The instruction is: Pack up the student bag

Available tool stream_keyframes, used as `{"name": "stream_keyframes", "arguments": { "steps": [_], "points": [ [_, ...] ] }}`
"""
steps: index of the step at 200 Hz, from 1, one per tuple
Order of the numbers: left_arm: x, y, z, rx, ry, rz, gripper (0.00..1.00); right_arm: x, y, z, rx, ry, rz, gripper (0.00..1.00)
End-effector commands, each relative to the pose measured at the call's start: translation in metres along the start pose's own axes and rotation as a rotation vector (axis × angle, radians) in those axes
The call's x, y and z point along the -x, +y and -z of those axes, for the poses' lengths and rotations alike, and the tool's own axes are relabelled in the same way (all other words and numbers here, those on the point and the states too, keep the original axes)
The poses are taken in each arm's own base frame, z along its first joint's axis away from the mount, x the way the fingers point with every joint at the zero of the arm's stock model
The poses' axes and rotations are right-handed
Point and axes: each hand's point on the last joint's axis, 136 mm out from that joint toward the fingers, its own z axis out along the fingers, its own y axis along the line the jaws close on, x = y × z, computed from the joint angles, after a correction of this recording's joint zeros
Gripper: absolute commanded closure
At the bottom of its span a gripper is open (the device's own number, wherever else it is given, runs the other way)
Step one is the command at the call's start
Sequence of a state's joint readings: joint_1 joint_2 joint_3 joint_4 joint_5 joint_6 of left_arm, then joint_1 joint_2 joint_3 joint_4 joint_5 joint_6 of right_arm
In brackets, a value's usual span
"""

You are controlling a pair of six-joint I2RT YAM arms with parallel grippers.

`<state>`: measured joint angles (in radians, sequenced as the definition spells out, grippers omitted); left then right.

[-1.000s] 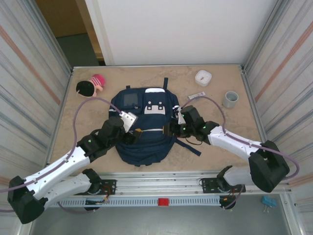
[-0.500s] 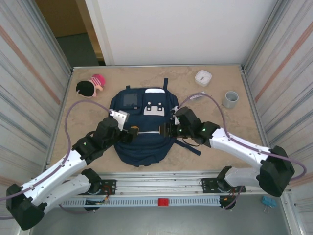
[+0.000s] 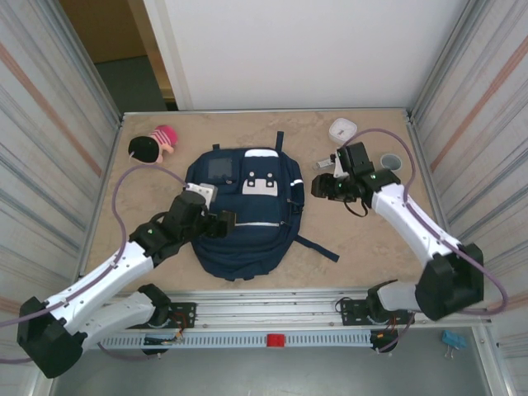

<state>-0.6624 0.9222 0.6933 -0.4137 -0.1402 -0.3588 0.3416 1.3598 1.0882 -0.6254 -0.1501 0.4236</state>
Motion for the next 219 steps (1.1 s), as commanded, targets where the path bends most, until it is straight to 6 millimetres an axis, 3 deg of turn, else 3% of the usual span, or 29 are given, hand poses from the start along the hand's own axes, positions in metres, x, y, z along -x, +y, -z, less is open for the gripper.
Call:
{"name": "stream_keyframes", "arguments": {
  "steps": [1,15,40,58,76,95,115,131,176,201,219],
  "points": [
    [0.010,-0.002,-0.003,-0.047,-0.022,0.069,0.10,0.011,-0.009,-0.014,-0.020,0.070,0.040,0.45],
    [0.010,-0.003,-0.007,-0.079,-0.016,0.091,0.10,0.018,-0.005,-0.028,0.003,0.102,0.048,0.46],
    [0.007,-0.017,-0.010,-0.170,-0.020,-0.035,0.13,0.020,0.029,-0.044,0.160,0.128,0.185,0.46],
    [0.000,-0.047,-0.004,-0.321,-0.039,-0.273,0.23,0.017,0.045,-0.050,0.238,0.121,0.264,0.46],
    [-0.014,-0.075,0.003,-0.377,-0.048,-0.607,0.23,0.012,0.064,-0.047,0.336,0.081,0.319,0.46],
    [-0.027,-0.082,-0.003,-0.365,-0.028,-0.866,0.21,0.006,0.076,-0.041,0.417,0.022,0.324,0.45],
    [-0.038,-0.079,-0.016,-0.357,0.027,-1.006,0.22,-0.002,0.082,-0.034,0.484,-0.038,0.304,0.46],
    [-0.042,-0.086,-0.024,-0.393,0.048,-1.052,0.22,-0.009,0.086,-0.028,0.539,-0.070,0.297,0.46],
    [-0.029,-0.106,-0.046,-0.410,-0.044,-1.063,0.21,-0.030,0.097,-0.024,0.579,-0.083,0.336,0.46],
    [-0.031,-0.103,-0.060,-0.375,-0.024,-1.067,0.31,-0.039,0.097,-0.026,0.579,-0.072,0.340,0.46],
    [-0.030,-0.097,-0.065,-0.336,-0.008,-1.065,0.33,-0.042,0.095,-0.026,0.568,-0.082,0.338,0.46]
  ]
}}
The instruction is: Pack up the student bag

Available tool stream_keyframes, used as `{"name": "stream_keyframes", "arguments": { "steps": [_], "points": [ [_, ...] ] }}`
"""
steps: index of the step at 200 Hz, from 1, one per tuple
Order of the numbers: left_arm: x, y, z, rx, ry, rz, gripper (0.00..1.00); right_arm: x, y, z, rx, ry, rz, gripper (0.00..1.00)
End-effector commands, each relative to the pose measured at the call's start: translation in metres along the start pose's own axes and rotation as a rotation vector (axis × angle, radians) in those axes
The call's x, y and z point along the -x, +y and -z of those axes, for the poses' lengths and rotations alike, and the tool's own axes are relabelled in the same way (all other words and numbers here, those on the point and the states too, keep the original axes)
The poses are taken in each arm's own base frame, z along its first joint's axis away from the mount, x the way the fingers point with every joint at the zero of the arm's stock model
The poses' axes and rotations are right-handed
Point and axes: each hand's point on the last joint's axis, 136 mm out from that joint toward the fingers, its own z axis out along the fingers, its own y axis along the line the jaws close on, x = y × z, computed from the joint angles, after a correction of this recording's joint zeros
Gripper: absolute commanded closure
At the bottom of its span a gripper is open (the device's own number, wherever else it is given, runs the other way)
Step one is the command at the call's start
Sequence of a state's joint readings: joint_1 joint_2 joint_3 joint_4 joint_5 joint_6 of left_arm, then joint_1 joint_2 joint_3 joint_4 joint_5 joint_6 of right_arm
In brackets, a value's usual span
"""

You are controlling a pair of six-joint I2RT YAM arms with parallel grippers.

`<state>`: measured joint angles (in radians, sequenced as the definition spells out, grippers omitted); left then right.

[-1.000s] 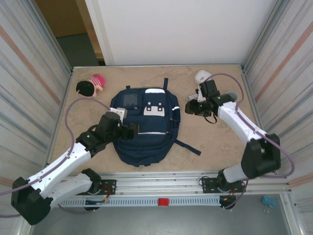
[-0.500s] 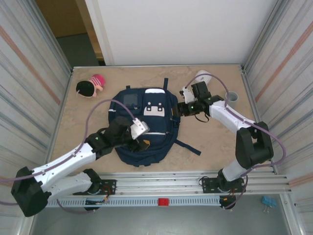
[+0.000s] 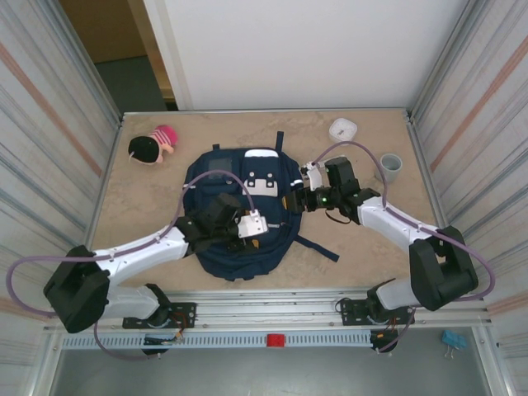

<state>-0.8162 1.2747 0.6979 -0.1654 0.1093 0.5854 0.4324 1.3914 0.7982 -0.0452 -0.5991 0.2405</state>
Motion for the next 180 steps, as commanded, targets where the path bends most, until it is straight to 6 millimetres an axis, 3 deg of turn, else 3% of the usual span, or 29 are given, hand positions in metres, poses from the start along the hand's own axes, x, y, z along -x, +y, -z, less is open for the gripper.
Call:
{"name": "stream_keyframes", "arguments": {
  "steps": [1,19,36,47,90,180],
  "points": [
    [0.014,0.018,-0.001,0.072,-0.027,-0.029,0.33,0.004,0.008,0.006,0.009,-0.041,0.010,0.46],
    [0.012,0.018,0.003,0.079,-0.027,-0.028,0.49,-0.001,0.007,0.009,-0.003,-0.057,0.016,0.45],
    [0.013,0.014,0.012,0.056,-0.065,-0.012,0.86,-0.005,0.007,0.015,-0.015,-0.089,0.034,0.45],
    [0.016,0.012,0.020,0.043,-0.118,0.006,0.97,-0.010,0.007,0.018,-0.017,-0.106,0.050,0.44],
    [0.028,0.004,0.046,-0.027,-0.357,0.080,0.98,-0.020,0.022,0.022,0.071,-0.130,0.085,0.42],
    [0.026,0.006,0.065,0.019,-0.426,0.067,0.97,-0.025,0.052,0.001,0.275,-0.055,0.134,0.41]
  ]
}}
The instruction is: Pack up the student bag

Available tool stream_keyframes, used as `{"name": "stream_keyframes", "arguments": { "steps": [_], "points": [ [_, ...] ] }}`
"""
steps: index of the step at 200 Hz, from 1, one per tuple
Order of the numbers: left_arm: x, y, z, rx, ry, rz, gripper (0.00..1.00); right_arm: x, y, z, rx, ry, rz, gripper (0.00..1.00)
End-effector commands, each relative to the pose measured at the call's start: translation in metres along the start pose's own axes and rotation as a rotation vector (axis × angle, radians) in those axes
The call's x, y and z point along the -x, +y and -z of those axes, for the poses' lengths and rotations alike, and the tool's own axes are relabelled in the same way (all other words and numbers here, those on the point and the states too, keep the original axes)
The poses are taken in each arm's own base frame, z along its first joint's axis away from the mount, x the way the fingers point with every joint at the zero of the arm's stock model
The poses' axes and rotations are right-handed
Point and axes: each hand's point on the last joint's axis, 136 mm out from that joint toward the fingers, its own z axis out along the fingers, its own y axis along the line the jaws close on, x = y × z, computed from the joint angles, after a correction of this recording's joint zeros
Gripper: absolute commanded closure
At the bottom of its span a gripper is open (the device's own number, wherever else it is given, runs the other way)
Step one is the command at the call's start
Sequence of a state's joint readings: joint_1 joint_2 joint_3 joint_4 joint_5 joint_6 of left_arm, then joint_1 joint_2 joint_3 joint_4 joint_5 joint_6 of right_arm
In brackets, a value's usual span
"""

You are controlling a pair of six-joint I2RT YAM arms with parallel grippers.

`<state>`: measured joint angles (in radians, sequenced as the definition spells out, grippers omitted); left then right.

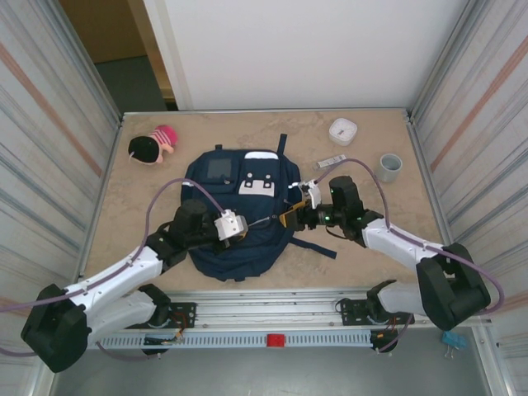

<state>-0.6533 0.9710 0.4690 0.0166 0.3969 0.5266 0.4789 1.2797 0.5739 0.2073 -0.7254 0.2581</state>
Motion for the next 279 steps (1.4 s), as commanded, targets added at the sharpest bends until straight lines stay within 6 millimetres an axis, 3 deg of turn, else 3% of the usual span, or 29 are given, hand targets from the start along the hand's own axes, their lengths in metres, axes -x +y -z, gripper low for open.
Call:
{"name": "stream_keyframes", "arguments": {
  "steps": [1,69,123,162,218,245,279],
  "points": [
    [0.026,0.003,0.009,0.001,-0.108,-0.029,0.97,0.012,0.015,-0.008,0.097,-0.004,0.041,0.41],
    [0.023,0.010,0.010,0.022,-0.105,-0.012,0.99,0.012,0.029,-0.025,0.262,0.085,0.041,0.44],
    [0.026,0.014,0.014,0.041,-0.111,-0.014,0.99,0.005,0.025,-0.027,0.257,0.126,0.023,0.71],
    [0.026,0.017,0.015,0.054,-0.112,-0.008,1.00,0.003,0.025,-0.027,0.258,0.131,0.009,0.73],
    [0.026,0.028,0.016,0.105,-0.102,0.028,1.00,0.003,0.025,-0.026,0.247,0.120,-0.021,1.00],
    [0.014,0.034,0.015,0.130,-0.030,0.075,0.99,0.015,0.029,-0.024,0.230,0.089,-0.089,1.00],
    [0.009,0.047,0.008,0.171,0.010,0.144,0.99,0.008,0.042,-0.028,0.229,0.117,-0.125,1.00]
  ]
}}
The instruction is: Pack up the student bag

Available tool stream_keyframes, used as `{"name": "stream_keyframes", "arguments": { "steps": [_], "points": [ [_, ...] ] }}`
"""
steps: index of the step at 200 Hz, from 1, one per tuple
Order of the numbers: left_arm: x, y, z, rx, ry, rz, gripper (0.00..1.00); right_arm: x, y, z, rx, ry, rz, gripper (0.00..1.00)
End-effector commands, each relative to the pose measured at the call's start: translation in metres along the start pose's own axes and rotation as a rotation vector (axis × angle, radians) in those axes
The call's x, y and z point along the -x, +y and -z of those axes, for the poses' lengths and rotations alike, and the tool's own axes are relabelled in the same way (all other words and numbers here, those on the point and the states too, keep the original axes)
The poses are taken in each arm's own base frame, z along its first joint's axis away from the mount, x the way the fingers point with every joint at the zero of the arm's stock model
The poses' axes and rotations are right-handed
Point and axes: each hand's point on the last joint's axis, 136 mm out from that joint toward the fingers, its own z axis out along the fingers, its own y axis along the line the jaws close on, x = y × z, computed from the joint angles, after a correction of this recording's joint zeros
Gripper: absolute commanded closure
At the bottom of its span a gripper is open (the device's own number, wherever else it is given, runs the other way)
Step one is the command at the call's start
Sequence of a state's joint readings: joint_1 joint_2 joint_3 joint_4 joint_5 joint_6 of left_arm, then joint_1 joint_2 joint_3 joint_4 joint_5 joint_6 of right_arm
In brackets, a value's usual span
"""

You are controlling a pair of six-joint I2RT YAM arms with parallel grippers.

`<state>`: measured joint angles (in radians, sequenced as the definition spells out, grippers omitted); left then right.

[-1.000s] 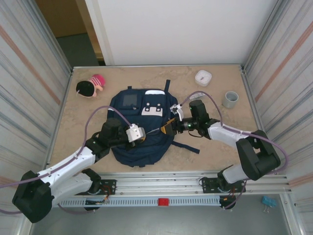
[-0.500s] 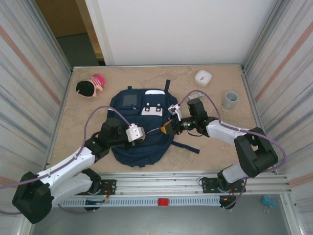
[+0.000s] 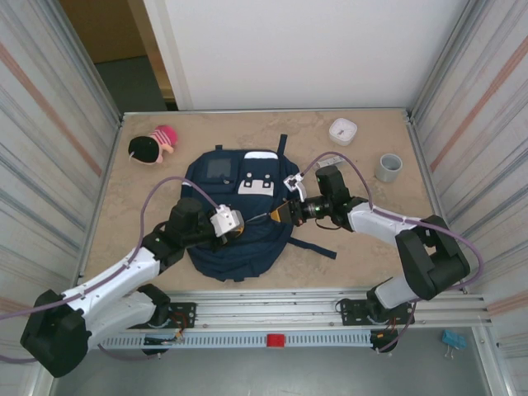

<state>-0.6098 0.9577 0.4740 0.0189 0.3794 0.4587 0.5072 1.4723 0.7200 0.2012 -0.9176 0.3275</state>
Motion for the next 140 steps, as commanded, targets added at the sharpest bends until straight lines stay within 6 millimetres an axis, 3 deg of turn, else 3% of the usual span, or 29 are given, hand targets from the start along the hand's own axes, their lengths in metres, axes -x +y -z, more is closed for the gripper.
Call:
{"name": "stream_keyframes", "arguments": {
  "steps": [1,54,89,119,140],
  "points": [
    [0.013,0.030,0.000,0.112,0.006,0.064,0.99,-0.002,0.022,-0.003,0.038,0.011,-0.030,1.00],
    [0.017,0.049,-0.010,0.160,0.039,0.104,1.00,0.014,0.031,0.009,-0.026,-0.006,-0.131,1.00],
    [0.029,0.057,-0.012,0.159,0.064,0.232,1.00,0.027,0.035,0.001,-0.023,0.040,-0.289,1.00],
    [0.039,0.035,-0.010,0.127,0.047,0.309,1.00,0.040,0.039,-0.005,-0.054,-0.014,-0.363,1.00],
    [0.042,0.023,-0.010,0.122,0.017,0.330,1.00,0.022,0.043,-0.005,-0.121,0.046,-0.325,1.00]
  ]
}}
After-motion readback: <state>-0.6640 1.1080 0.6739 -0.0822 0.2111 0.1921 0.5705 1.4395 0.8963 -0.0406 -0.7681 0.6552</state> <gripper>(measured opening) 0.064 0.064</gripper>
